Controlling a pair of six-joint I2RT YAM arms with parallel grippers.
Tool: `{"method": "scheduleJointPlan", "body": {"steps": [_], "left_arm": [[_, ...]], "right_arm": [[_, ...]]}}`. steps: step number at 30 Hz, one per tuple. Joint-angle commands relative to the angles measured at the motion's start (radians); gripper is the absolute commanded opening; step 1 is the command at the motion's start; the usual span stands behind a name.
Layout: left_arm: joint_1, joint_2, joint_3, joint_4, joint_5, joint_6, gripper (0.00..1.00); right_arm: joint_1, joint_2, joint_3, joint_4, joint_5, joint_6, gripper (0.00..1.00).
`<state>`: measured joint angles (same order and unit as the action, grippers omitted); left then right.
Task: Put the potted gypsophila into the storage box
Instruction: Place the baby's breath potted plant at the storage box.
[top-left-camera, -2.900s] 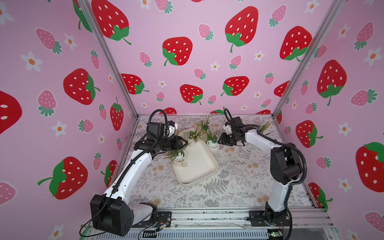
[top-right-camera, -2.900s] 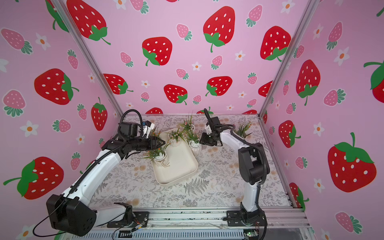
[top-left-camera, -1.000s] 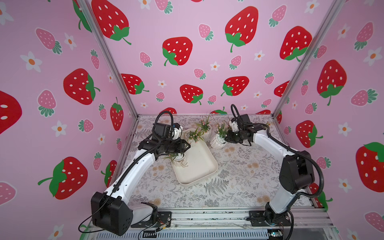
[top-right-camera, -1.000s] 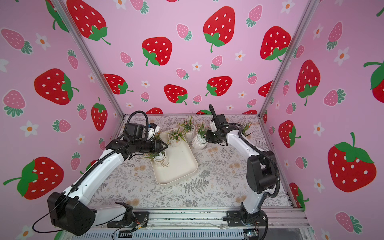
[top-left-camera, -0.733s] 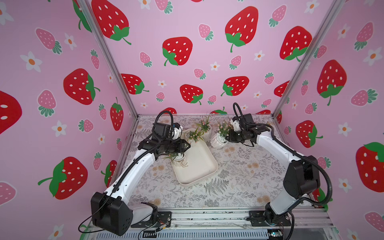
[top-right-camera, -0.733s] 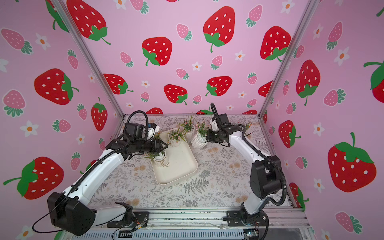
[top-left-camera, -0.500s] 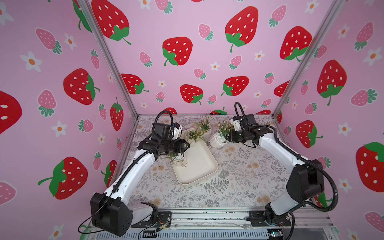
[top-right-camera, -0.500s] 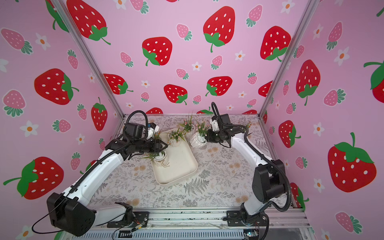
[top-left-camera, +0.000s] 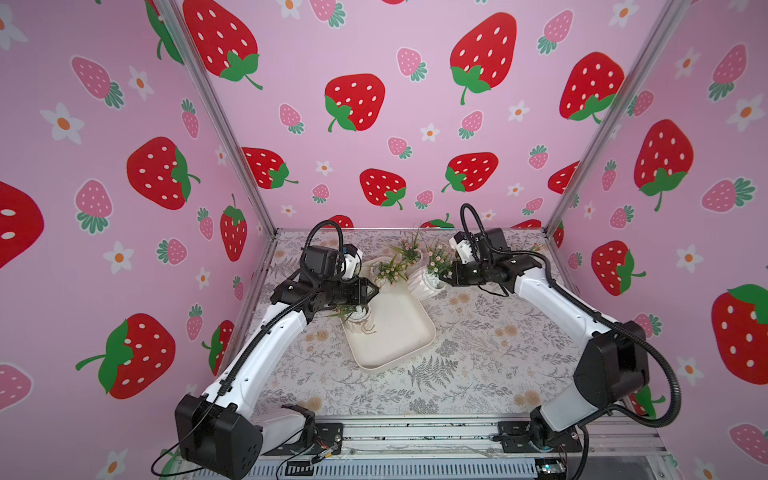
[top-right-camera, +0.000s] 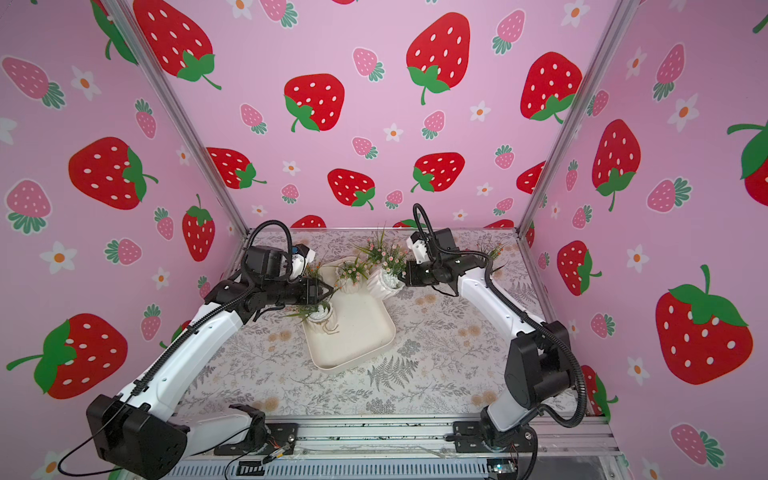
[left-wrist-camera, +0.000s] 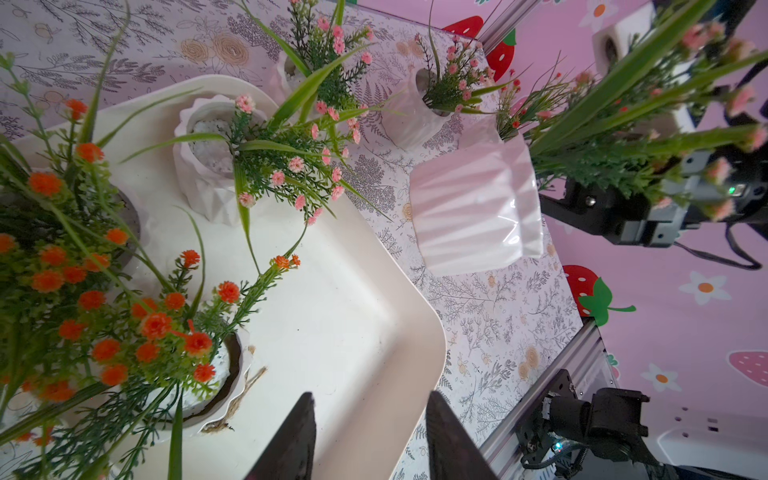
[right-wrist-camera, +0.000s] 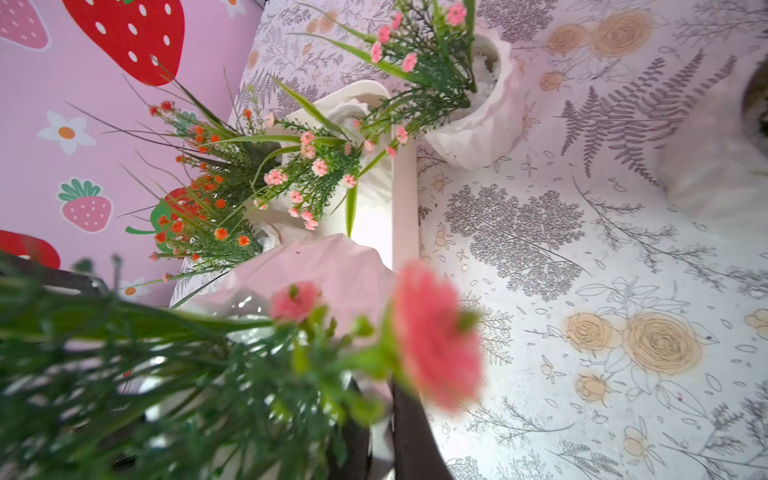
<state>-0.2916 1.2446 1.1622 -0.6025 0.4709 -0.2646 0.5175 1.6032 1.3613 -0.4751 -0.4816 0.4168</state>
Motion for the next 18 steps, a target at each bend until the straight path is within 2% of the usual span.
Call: {"method": "scheduleJointPlan", "body": {"steps": [1, 13, 18], "left_arm": [[0.003, -0.019, 0.034, -0.006, -0.009, 0.016, 0.46], [0.004, -0.019, 0.036, -0.016, -0.04, 0.011, 0.46], [0.005, -0.023, 0.035, -0.019, -0.049, 0.01, 0.46]], "right_arm": [[0.022, 0.017, 0.064, 0.031, -0.064, -0.025, 0.0], [0.154, 0.142, 0.153, -0.048, 0.031, -0.095, 0.0], [0.207, 0.195, 0.187, -0.08, 0.129, -0.108, 0.0]]}}
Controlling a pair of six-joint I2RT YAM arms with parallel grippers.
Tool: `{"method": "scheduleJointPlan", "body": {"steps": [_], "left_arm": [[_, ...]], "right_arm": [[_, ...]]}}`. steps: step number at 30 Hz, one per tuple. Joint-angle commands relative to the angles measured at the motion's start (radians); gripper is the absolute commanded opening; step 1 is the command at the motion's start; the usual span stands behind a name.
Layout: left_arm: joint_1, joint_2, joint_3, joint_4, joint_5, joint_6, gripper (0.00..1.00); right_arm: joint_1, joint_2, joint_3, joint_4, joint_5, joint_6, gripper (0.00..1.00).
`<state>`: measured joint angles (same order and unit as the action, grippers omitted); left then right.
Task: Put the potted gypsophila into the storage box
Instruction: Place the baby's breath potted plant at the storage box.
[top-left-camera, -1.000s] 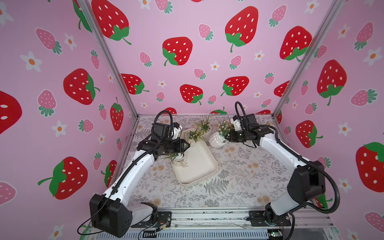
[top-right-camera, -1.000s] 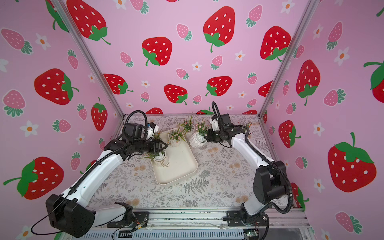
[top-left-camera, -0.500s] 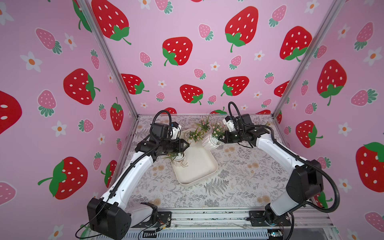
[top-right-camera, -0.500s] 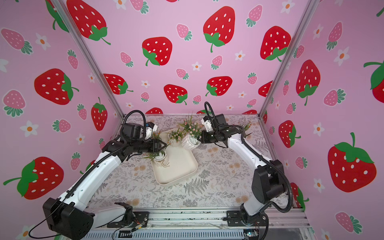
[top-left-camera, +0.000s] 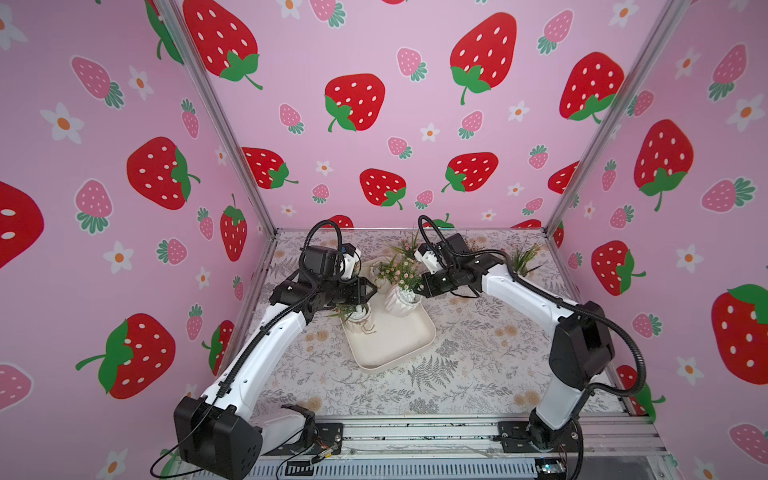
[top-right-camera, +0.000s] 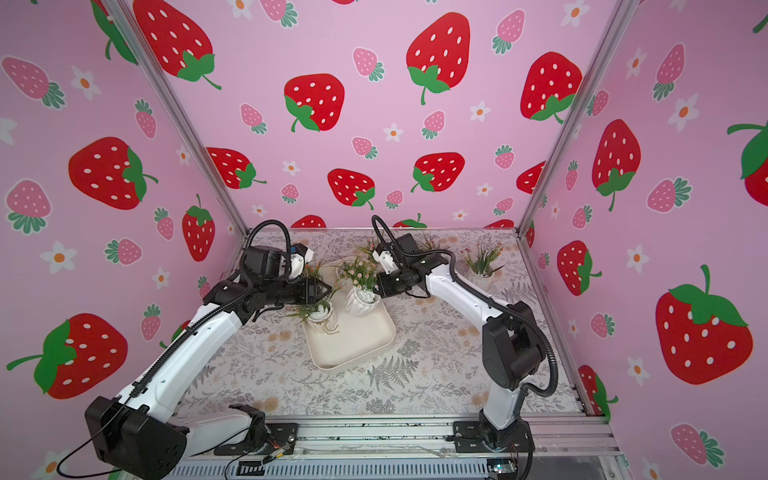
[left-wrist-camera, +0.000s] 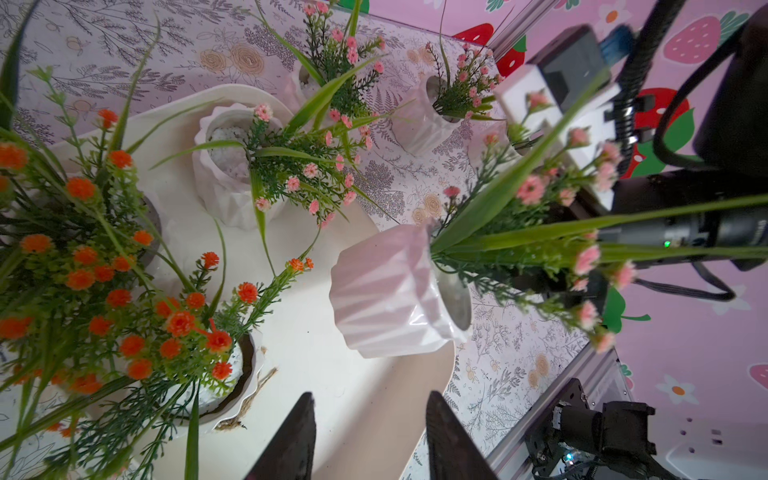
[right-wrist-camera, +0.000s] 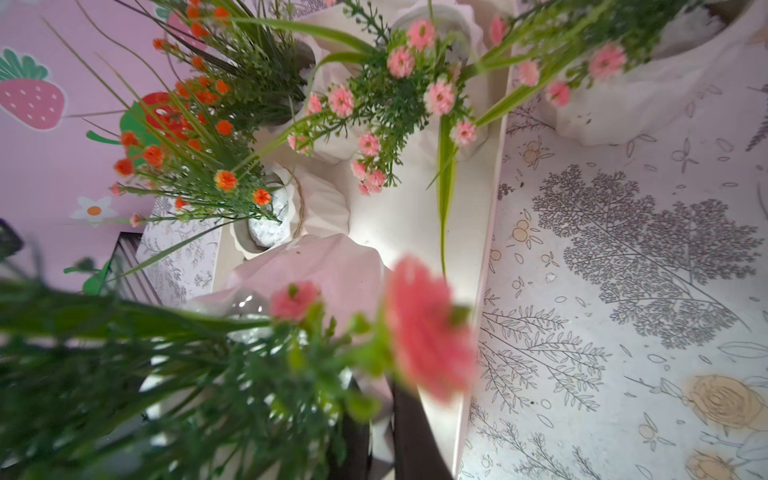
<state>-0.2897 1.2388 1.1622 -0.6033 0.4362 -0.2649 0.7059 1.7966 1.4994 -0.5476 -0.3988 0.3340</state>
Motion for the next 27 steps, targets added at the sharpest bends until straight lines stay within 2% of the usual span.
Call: {"method": "scheduleJointPlan", "body": {"steps": [1, 14, 27], "left_arm": [[0.004, -0.018, 0.036, -0.02, -0.017, 0.011, 0.46], [0.011, -0.006, 0.039, -0.024, -0.012, 0.002, 0.46], [0.028, -0.003, 0.037, -0.019, 0.002, -0.007, 0.46]], "right_arm": [[0.028, 0.014, 0.055, -0.01, 0.064, -0.023, 0.0], [0.08, 0.144, 0.147, -0.037, 0.241, 0.041, 0.0], [0.087, 0.264, 0.247, 0.021, 0.221, 0.126, 0.0]]}}
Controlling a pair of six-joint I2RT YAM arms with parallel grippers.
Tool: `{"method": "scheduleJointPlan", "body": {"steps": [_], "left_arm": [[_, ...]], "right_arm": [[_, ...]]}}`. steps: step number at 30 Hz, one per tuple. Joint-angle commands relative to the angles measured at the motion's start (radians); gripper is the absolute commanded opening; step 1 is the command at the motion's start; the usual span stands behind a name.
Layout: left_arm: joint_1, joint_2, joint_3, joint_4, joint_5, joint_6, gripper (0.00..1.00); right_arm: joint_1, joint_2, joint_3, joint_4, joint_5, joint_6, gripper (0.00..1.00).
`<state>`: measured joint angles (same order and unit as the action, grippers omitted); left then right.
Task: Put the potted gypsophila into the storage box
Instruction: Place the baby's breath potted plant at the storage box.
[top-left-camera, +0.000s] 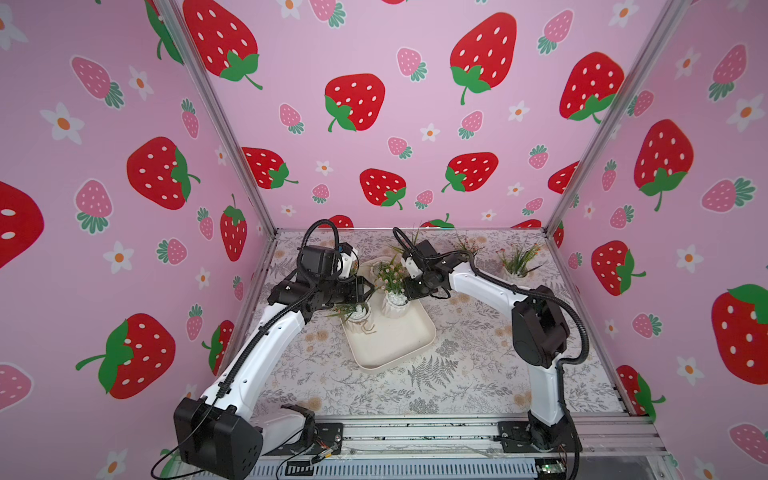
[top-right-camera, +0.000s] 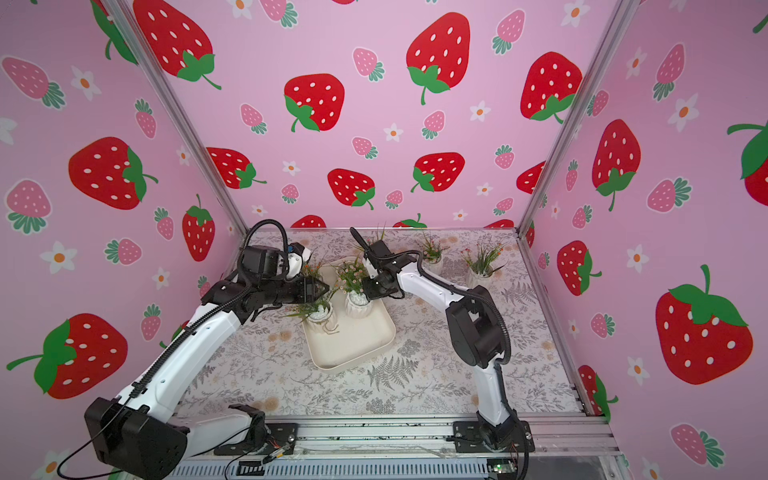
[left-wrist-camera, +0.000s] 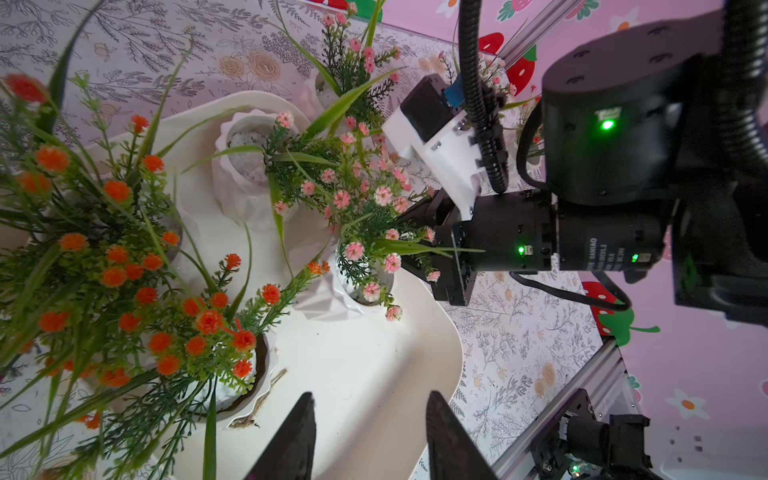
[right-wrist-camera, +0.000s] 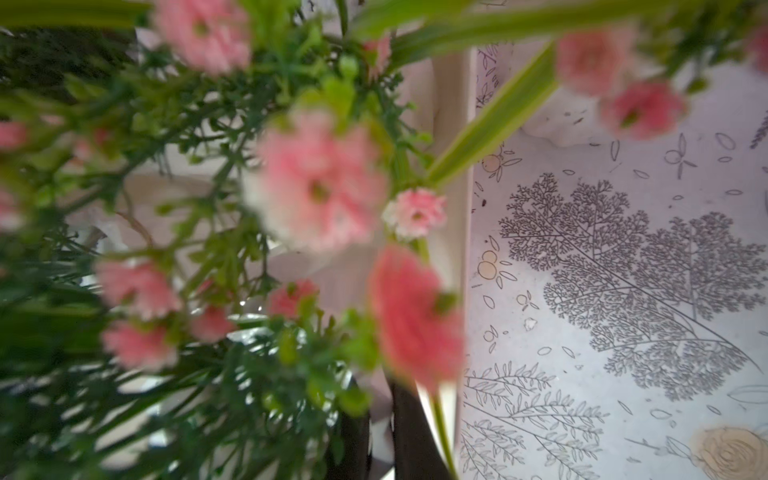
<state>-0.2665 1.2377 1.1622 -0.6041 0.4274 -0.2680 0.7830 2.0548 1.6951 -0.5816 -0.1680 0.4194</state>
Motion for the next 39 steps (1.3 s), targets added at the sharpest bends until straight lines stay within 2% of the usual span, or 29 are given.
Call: {"method": "scheduleJointPlan", "body": {"steps": [1, 15, 21, 24, 27, 34, 39], "left_arm": [[0.007, 0.0, 0.036, -0.018, 0.012, -0.004, 0.46], [0.012, 0.011, 0.034, -0.016, 0.019, -0.011, 0.46], [0.012, 0.01, 0.033, -0.016, 0.016, -0.01, 0.46], [0.012, 0.011, 0.033, -0.015, 0.012, -0.011, 0.46], [0.013, 0.012, 0.034, -0.014, 0.016, -0.011, 0.46], [0.012, 0.007, 0.032, -0.016, 0.011, -0.01, 0.46], [0.013, 0.004, 0.033, -0.019, 0.007, -0.01, 0.46]], "right_arm": [[0.011, 0.012, 0.059, 0.063, -0.01, 0.047, 0.0], [0.044, 0.114, 0.166, 0.094, 0.005, 0.087, 0.01], [0.058, 0.146, 0.199, 0.091, -0.011, 0.091, 0.12], [0.058, 0.15, 0.201, 0.095, -0.036, 0.097, 0.22], [0.059, 0.136, 0.185, 0.118, -0.065, 0.1, 0.3], [0.058, 0.058, 0.122, 0.144, -0.096, 0.099, 0.31], [0.051, -0.091, -0.036, 0.164, -0.055, 0.064, 0.31]]}}
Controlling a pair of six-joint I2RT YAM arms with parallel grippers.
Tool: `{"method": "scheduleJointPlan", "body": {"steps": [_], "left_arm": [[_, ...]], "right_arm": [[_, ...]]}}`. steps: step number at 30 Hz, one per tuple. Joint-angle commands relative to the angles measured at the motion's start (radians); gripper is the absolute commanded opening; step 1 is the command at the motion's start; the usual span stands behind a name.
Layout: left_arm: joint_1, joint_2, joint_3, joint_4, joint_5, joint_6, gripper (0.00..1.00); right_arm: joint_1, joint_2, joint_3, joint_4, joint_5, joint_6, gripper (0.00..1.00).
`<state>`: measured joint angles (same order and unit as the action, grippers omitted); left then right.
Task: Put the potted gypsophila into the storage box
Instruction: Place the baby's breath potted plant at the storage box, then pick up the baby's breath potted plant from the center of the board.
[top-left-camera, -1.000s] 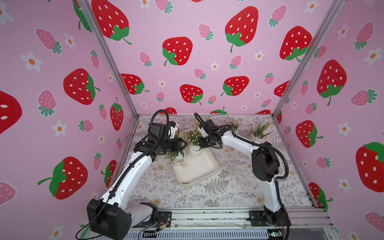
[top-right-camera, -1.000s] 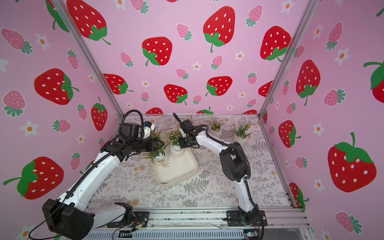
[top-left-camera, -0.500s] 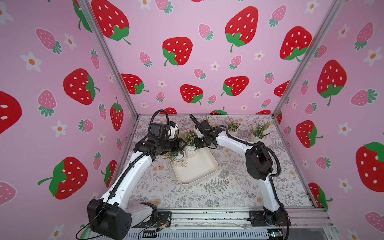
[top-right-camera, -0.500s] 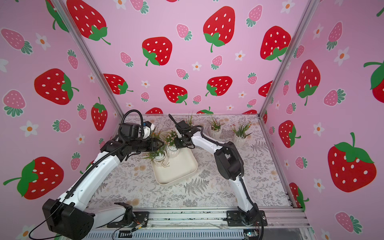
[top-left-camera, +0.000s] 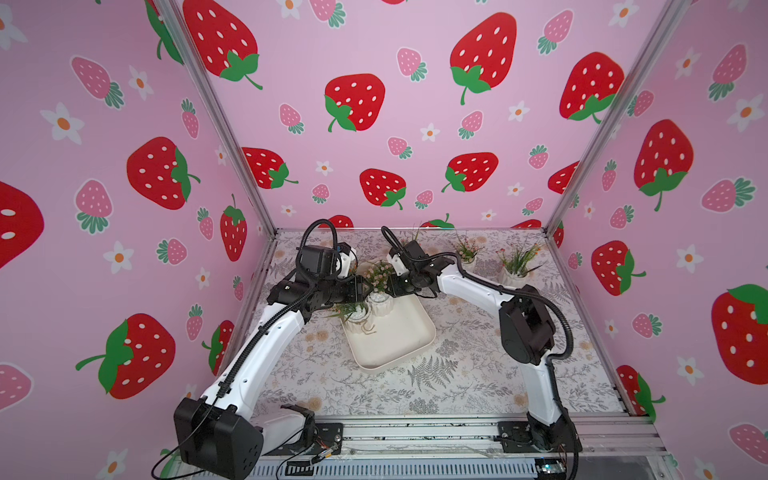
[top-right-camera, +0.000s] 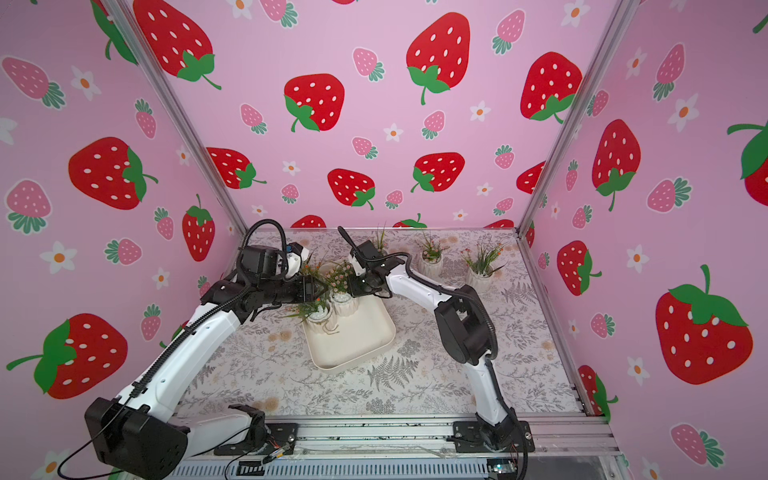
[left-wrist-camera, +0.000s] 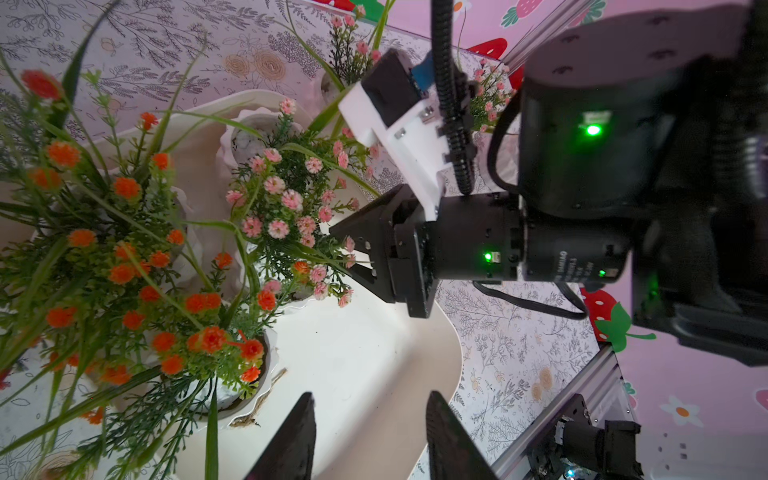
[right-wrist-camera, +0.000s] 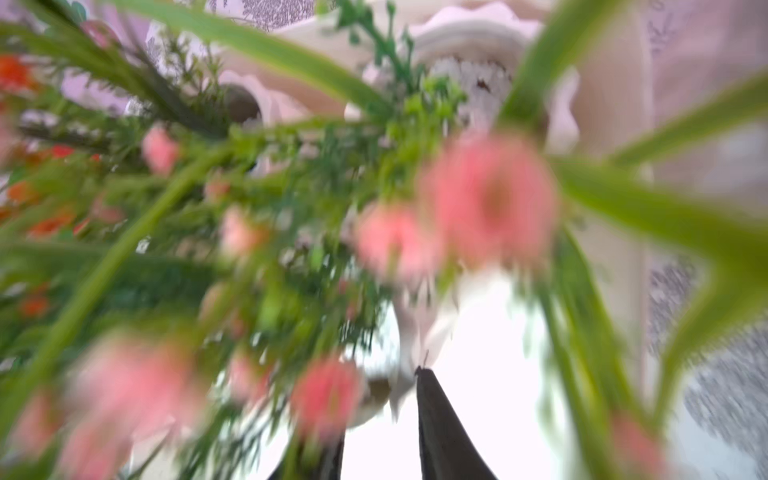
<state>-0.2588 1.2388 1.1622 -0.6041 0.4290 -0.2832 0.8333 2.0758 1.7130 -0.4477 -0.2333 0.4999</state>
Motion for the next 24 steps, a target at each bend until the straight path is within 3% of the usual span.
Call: {"method": "scheduleJointPlan", "body": {"steps": [1, 8, 14, 19, 24], "left_arm": [[0.004, 0.001, 0.033, -0.017, 0.004, 0.006, 0.46], [0.005, -0.011, 0.018, 0.013, 0.043, 0.004, 0.46], [0.004, -0.016, -0.002, 0.071, 0.127, -0.014, 0.47], [0.004, -0.028, -0.015, 0.093, 0.122, -0.028, 0.47], [0.003, -0.038, -0.02, 0.089, 0.065, -0.029, 0.47]], "right_arm": [[-0.003, -0.143, -0.087, 0.04, 0.019, -0.027, 0.31], [-0.055, -0.39, -0.347, 0.093, 0.06, -0.093, 0.31], [-0.13, -0.531, -0.458, 0.086, 0.093, -0.159, 0.35], [-0.216, -0.515, -0.429, 0.044, 0.071, -0.152, 0.37], [-0.265, -0.39, -0.295, -0.026, 0.072, -0.119, 0.38]]}}
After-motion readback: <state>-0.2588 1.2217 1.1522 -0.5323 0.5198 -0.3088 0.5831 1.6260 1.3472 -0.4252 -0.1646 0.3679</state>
